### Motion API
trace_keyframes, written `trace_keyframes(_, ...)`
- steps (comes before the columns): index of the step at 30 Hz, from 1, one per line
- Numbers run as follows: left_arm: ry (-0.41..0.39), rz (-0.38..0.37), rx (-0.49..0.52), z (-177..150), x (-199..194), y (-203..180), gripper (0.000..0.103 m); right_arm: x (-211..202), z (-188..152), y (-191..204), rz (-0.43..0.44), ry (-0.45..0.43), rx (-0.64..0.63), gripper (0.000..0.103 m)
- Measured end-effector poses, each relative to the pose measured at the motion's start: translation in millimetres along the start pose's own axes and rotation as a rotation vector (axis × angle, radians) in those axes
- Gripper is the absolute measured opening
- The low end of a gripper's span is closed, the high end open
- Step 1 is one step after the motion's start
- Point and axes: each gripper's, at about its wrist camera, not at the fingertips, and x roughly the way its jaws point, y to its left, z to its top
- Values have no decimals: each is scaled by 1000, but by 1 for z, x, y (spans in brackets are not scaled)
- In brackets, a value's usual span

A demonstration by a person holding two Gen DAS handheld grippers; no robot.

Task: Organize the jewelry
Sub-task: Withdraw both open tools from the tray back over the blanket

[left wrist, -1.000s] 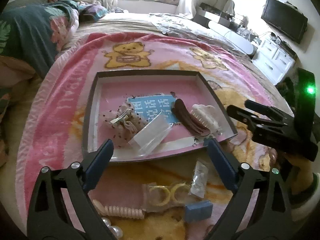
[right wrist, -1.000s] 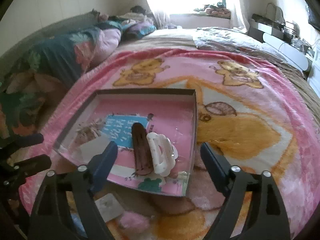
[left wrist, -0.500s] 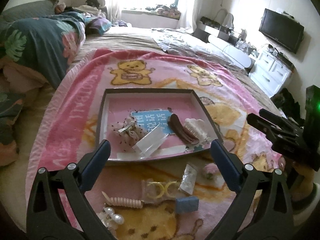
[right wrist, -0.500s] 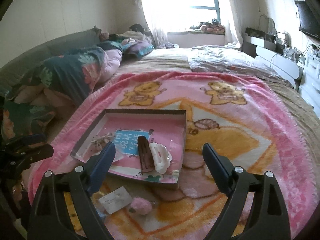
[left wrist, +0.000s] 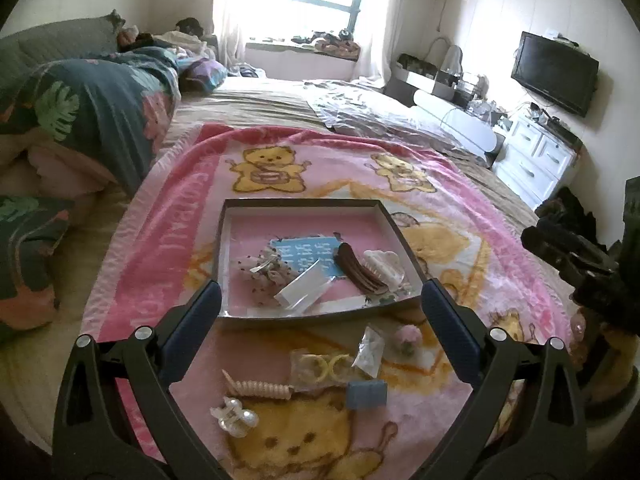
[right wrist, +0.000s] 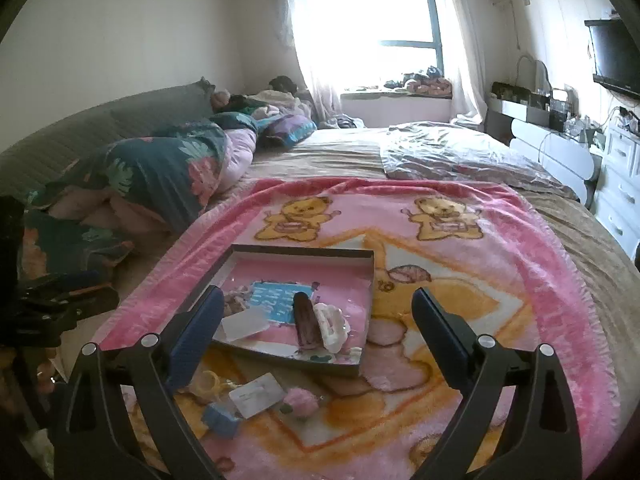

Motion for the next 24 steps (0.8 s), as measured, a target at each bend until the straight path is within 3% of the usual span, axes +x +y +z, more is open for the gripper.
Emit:
trace_keyframes(11,-12,19,3,-14,-22,3,93,-27,-12,16,21,-14,-23,94)
trace_keyframes(24,71,59,2,-51,-13,13,93,-26,-55,28,34,56,-49,94)
